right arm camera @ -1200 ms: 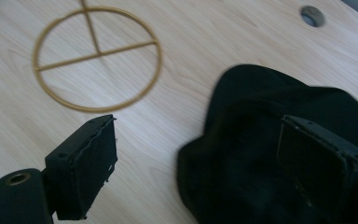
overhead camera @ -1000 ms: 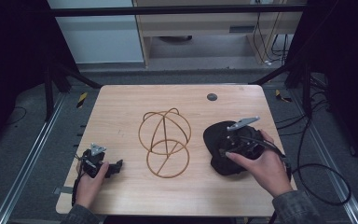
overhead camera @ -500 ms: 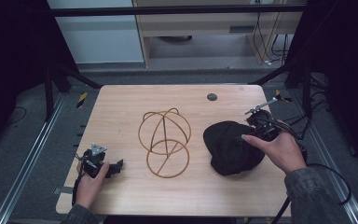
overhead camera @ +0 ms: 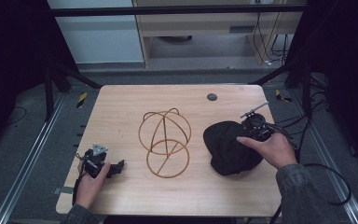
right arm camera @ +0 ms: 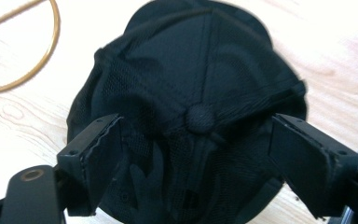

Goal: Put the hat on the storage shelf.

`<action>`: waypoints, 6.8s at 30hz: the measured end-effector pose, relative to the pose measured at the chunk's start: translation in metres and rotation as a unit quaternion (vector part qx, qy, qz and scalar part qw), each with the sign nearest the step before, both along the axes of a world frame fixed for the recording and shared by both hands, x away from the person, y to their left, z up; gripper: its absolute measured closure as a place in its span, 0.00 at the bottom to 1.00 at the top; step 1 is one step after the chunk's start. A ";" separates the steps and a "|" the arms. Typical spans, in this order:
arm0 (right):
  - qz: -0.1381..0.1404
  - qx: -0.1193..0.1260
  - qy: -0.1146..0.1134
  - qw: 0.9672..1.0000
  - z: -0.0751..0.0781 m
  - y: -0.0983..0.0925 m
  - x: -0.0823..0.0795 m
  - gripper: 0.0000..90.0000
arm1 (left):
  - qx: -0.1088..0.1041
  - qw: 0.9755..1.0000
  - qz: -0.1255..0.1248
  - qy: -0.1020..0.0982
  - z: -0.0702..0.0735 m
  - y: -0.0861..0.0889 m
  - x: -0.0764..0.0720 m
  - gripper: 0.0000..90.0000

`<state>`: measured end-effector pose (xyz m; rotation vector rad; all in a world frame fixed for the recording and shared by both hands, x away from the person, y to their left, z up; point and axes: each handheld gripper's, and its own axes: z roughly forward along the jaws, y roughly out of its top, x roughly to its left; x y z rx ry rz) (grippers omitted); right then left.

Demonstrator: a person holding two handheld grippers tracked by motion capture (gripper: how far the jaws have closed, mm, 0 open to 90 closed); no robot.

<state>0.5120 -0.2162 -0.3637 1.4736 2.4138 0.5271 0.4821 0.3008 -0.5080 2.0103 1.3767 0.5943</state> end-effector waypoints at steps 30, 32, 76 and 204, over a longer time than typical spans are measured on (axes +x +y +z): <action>-0.002 0.013 0.037 0.999 -0.022 -0.011 -0.010 0.54 | 0.001 1.000 -0.014 0.000 0.000 -0.004 0.000 0.00; 0.000 0.012 0.037 0.999 -0.022 -0.011 -0.009 0.55 | 0.001 1.000 -0.014 -0.001 0.000 -0.004 0.000 0.00; 0.034 0.016 0.026 0.999 0.012 -0.025 -0.010 0.95 | -0.001 1.000 -0.014 -0.001 0.000 -0.004 0.000 0.00; 0.229 0.116 -0.127 0.958 0.187 0.156 -0.018 0.95 | 0.000 1.000 -0.017 -0.001 0.000 -0.004 0.000 0.00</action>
